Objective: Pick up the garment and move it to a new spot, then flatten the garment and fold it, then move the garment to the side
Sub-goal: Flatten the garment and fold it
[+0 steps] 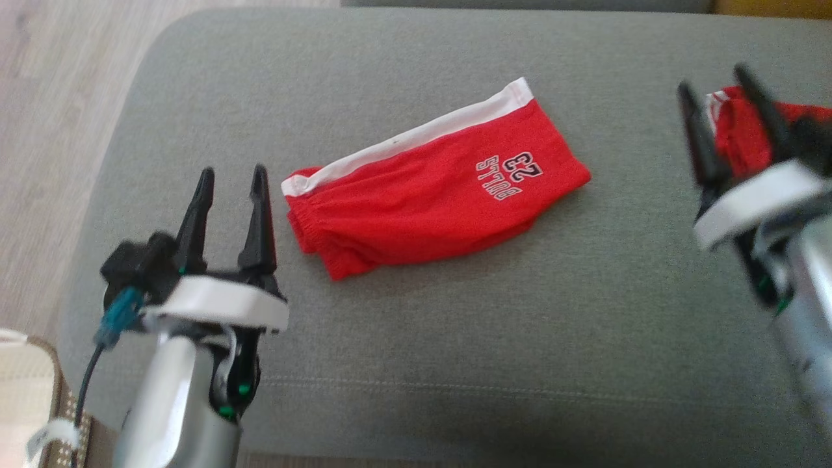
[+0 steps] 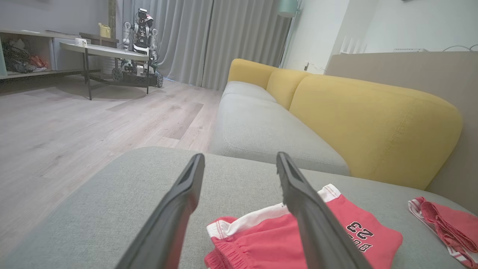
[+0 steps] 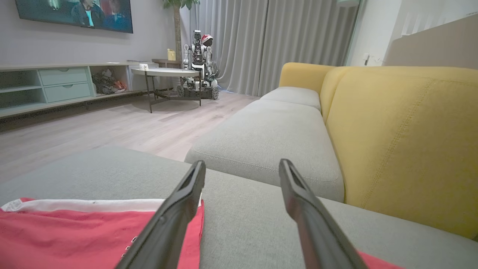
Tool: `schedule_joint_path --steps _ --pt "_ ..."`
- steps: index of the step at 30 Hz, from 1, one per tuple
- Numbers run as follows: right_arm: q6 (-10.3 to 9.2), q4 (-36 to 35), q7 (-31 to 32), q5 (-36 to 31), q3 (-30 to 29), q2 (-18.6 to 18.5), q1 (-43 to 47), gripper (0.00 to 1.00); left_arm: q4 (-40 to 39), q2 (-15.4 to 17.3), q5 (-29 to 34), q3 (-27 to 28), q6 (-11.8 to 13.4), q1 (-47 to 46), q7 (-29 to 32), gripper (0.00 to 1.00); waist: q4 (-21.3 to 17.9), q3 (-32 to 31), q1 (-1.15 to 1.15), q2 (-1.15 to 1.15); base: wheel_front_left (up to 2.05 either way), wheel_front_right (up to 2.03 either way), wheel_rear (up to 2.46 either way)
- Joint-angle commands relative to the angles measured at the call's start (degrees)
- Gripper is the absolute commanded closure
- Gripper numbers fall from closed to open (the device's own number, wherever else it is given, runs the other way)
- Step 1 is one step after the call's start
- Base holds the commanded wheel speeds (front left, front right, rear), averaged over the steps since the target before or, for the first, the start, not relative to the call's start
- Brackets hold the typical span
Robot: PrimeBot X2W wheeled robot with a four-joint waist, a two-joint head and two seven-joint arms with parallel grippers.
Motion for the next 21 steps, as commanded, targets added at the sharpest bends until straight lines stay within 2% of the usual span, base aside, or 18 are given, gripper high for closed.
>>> schedule_joint_path --steps 1,5,9,15,21 --pt "-0.02 -3.29 -0.51 -2.00 -1.00 1.12 1.53 0.00 -2.64 0.39 0.46 2.74 -0.22 -0.95 -0.33 0.00 -0.97 -0.95 0.00 0.00 0.00 0.00 0.00" --pt "-0.02 -11.62 -0.52 -9.89 -8.38 7.78 11.87 0.00 -5.45 -0.10 2.31 4.56 -0.89 3.58 -0.33 0.00 -2.10 -1.87 0.00 0.00 0.00 0.00 0.00" --pt "-0.02 -17.37 -0.52 -14.62 -12.02 12.84 19.66 0.00 -7.46 -0.17 1.46 4.55 -0.61 7.62 -0.33 0.00 -2.93 -2.76 0.00 0.00 0.00 0.00 0.00" --pt "-0.02 -22.13 -0.52 -17.87 -14.85 16.92 26.32 0.00 -11.10 -0.19 -0.15 4.38 1.15 11.44 -0.33 0.00 -3.42 -3.31 0.00 0.00 0.00 0.00 0.00" --pt "-0.02 -24.14 -0.52 -18.41 -16.55 18.46 29.20 0.00 -12.79 -0.20 0.42 3.02 2.43 12.90 -0.34 0.00 -3.76 -3.40 0.00 0.00 0.00 0.00 0.00"
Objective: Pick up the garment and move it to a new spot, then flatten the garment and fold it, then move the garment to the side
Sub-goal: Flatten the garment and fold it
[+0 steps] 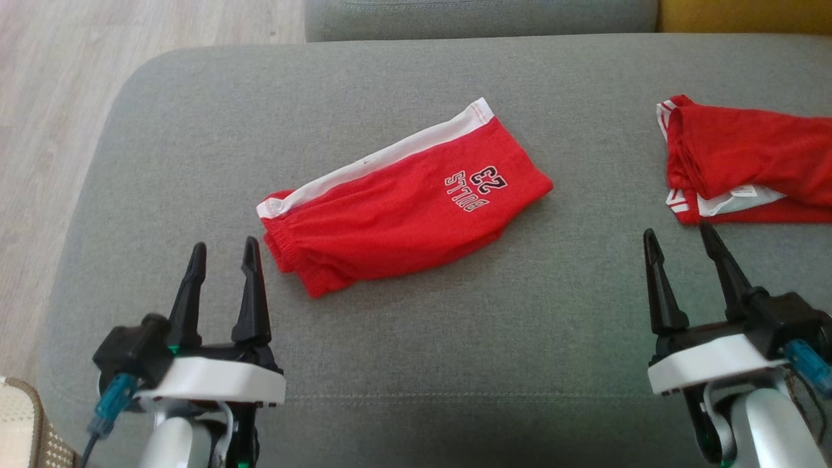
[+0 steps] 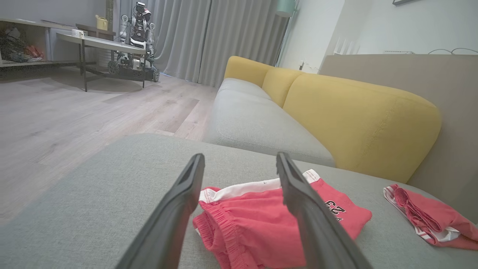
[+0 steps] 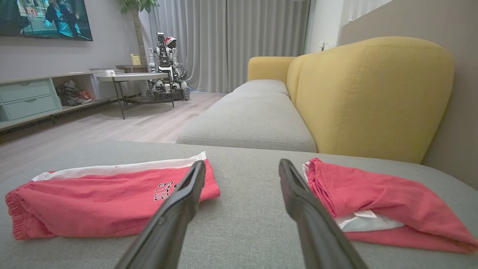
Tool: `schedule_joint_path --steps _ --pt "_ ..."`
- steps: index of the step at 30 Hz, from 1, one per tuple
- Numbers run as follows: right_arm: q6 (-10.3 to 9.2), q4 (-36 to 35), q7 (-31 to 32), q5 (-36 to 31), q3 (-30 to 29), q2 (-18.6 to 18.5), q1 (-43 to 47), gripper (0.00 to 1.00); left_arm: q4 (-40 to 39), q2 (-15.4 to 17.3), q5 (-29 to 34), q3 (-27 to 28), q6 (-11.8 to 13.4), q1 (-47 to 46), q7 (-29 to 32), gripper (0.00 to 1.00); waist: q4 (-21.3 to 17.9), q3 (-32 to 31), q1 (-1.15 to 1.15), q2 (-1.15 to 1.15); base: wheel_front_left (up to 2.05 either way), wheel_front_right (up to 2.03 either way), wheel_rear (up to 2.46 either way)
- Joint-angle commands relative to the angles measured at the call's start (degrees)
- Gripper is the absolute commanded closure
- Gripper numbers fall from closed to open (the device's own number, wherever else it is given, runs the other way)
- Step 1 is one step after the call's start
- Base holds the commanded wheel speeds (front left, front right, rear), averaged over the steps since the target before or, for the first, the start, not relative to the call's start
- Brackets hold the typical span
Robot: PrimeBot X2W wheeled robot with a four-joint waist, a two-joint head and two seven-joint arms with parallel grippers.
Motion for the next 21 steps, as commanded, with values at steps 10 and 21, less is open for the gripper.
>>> schedule_joint_path --steps 10,21 --pt "-0.02 -0.18 -0.52 0.59 1.66 0.69 -0.96 0.00 -2.31 0.34 1.43 -0.21 0.16 -1.90 -0.34 0.00 1.05 1.04 0.00 0.00 0.00 0.00 0.00" --pt "-0.02 11.27 1.98 20.54 2.50 1.86 -7.74 0.00 -1.72 0.34 0.98 -2.43 0.19 -3.22 -0.34 0.00 6.36 4.33 0.00 0.00 0.00 0.00 0.00"
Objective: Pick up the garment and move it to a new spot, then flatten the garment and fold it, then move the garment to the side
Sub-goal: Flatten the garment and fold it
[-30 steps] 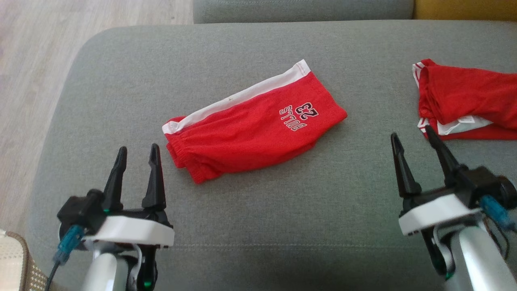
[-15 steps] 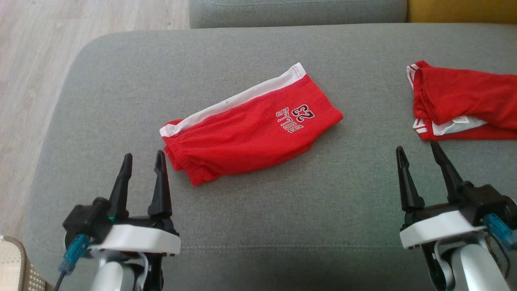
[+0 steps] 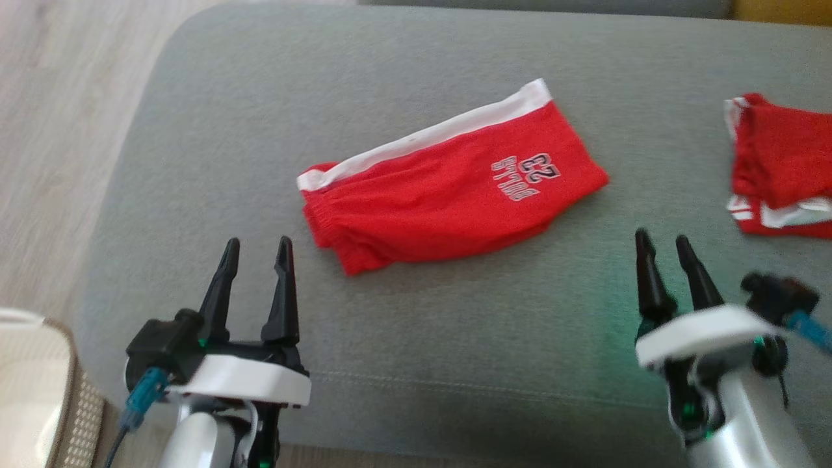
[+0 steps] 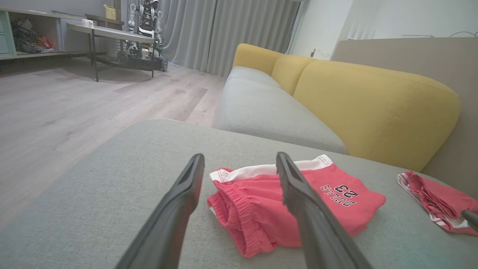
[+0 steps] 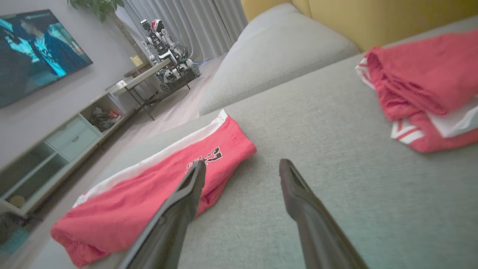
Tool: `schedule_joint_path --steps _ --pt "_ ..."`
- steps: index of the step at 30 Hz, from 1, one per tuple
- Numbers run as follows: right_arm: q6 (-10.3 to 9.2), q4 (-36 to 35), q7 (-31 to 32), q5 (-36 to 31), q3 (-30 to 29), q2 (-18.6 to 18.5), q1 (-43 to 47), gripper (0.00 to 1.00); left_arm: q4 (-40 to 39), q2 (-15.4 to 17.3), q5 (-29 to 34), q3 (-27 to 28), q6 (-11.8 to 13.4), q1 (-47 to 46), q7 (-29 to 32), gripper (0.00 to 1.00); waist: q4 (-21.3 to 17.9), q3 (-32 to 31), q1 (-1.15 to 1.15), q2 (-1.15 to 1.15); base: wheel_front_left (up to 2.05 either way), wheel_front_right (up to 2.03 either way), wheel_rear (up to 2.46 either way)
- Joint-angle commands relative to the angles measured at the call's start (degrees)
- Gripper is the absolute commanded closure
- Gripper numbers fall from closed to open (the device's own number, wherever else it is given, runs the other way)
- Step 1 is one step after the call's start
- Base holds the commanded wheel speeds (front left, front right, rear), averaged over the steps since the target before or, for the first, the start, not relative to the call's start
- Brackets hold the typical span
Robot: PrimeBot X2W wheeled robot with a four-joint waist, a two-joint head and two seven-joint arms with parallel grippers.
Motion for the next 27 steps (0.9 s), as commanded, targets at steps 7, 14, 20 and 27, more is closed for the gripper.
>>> schedule_joint_path --steps 7,14,20,27 --pt "-0.02 6.35 8.88 14.13 -1.55 0.22 -10.37 0.00 -1.52 0.27 -0.15 -0.06 0.23 -4.01 -0.34 0.00 5.98 3.00 0.00 0.00 0.00 0.00 0.00" --pt "-0.02 16.11 16.83 19.32 -6.26 -0.52 -17.50 0.00 -1.32 0.27 -1.28 -1.54 0.78 -4.49 -0.34 0.00 10.26 5.08 0.00 0.00 0.00 0.00 0.00" --pt "-0.02 21.26 19.75 17.91 -6.13 -2.27 -21.97 0.00 -1.52 0.27 -2.04 -2.10 1.06 -4.96 -0.34 0.00 12.42 6.91 0.00 0.00 0.00 0.00 0.00" --pt "-0.02 30.71 21.40 15.36 -5.79 -3.46 -27.32 0.00 -1.68 0.27 -2.65 -3.09 1.31 -6.08 -0.34 0.00 13.51 8.35 0.00 0.00 0.00 0.00 0.00"
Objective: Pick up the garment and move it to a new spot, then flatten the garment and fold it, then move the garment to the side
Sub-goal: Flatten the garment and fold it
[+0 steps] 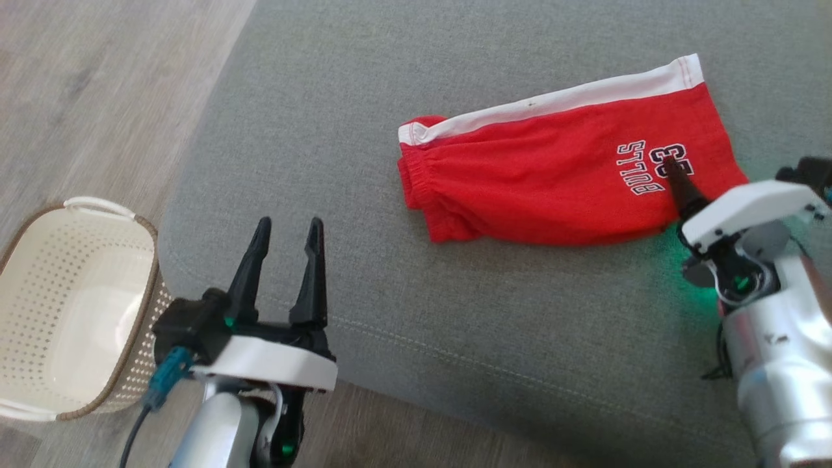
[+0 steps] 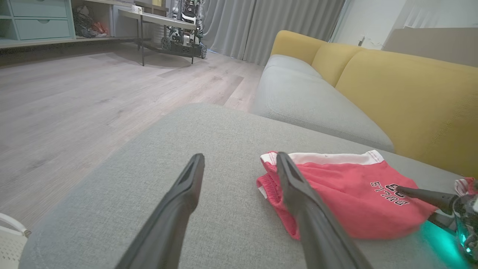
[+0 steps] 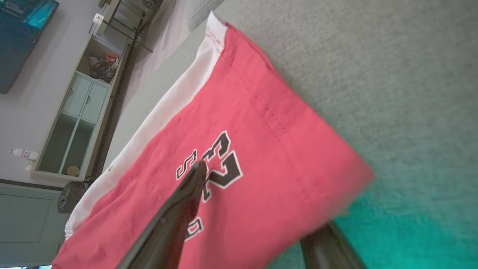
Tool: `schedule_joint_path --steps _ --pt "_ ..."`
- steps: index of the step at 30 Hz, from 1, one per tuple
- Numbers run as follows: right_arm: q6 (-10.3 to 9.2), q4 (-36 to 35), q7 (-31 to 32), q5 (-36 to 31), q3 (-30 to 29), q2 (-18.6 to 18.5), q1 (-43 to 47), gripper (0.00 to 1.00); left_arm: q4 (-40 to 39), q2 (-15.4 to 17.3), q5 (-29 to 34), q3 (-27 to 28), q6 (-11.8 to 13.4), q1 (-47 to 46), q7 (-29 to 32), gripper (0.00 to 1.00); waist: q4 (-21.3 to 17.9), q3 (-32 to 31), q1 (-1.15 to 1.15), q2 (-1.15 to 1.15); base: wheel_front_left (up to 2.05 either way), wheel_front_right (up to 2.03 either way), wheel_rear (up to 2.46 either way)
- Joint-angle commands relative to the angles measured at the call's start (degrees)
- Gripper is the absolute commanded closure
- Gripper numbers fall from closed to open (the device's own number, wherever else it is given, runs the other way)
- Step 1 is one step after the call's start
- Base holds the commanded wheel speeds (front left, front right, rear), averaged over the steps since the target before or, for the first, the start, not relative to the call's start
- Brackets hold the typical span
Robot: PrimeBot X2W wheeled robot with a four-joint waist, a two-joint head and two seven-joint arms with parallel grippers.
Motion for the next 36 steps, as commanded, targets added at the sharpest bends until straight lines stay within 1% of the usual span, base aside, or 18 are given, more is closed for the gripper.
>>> schedule_joint_path --steps 1,6,10,11,12,15,19,25,30,32,36 --pt "-0.02 2.34 0.83 -0.54 1.58 0.52 -1.08 0.00 -1.90 0.29 -0.58 1.52 0.28 -2.62 -0.34 0.00 0.29 0.51 0.00 0.00 0.00 0.00 0.00" --pt "-0.02 6.71 0.62 -1.63 2.30 0.19 -4.57 0.00 -1.88 0.29 -0.82 1.07 0.37 -3.23 -0.34 0.00 0.94 1.50 0.00 0.00 0.00 0.00 0.00" --pt "-0.02 8.75 0.57 -2.01 2.93 0.04 -6.08 0.00 -1.87 0.29 -1.04 0.70 0.48 -3.43 -0.34 0.00 1.33 1.76 0.00 0.00 0.00 0.00 0.00" --pt "-0.02 9.10 0.66 -1.95 3.23 0.05 -6.44 0.45 -1.88 0.29 -1.13 0.60 0.54 -3.49 -0.34 0.00 1.42 1.83 0.00 0.00 0.00 0.00 0.00" --pt "-0.02 9.09 0.49 -1.84 3.60 0.10 -6.73 1.00 -1.89 0.29 -1.21 0.51 0.61 -3.53 -0.34 0.00 1.49 1.88 0.00 0.00 0.00 0.00 0.00" --pt "-0.02 8.37 -0.31 -0.53 4.33 0.42 -6.82 1.00 -1.88 0.29 -1.00 0.38 0.91 -3.64 -0.34 0.00 1.45 1.83 0.00 0.00 0.00 0.00 0.00" --pt "-0.02 6.17 -3.78 1.48 5.17 0.48 -5.99 1.00 -1.83 0.29 -0.65 0.53 1.20 -3.50 -0.34 0.00 0.60 1.27 0.00 0.00 0.00 0.00 0.00" --pt "-0.02 2.31 -8.03 6.45 5.53 0.47 -3.19 1.00 -2.04 0.29 -0.56 0.71 1.17 -3.52 -0.34 0.00 -1.35 -0.09 0.00 0.00 0.00 0.00 0.00" --pt "-0.02 -0.34 -13.69 9.33 3.96 -0.44 -0.01 1.00 -2.07 0.29 -0.37 1.03 1.12 -3.04 -0.34 0.00 -3.18 -1.20 0.00 0.00 0.00 0.00 0.00" --pt "-0.02 -0.34 -16.35 9.19 3.09 -0.70 1.11 1.00 -2.06 0.29 -1.79 1.67 1.20 -2.73 -0.34 0.00 -4.05 -1.48 0.00 0.00 0.00 0.00 0.00" --pt "-0.02 0.11 -20.07 8.64 0.82 -0.29 2.83 1.00 -1.93 0.29 -1.53 2.20 0.77 -2.69 -0.34 0.00 -5.48 -2.34 0.00 0.00 0.00 0.00 0.00"
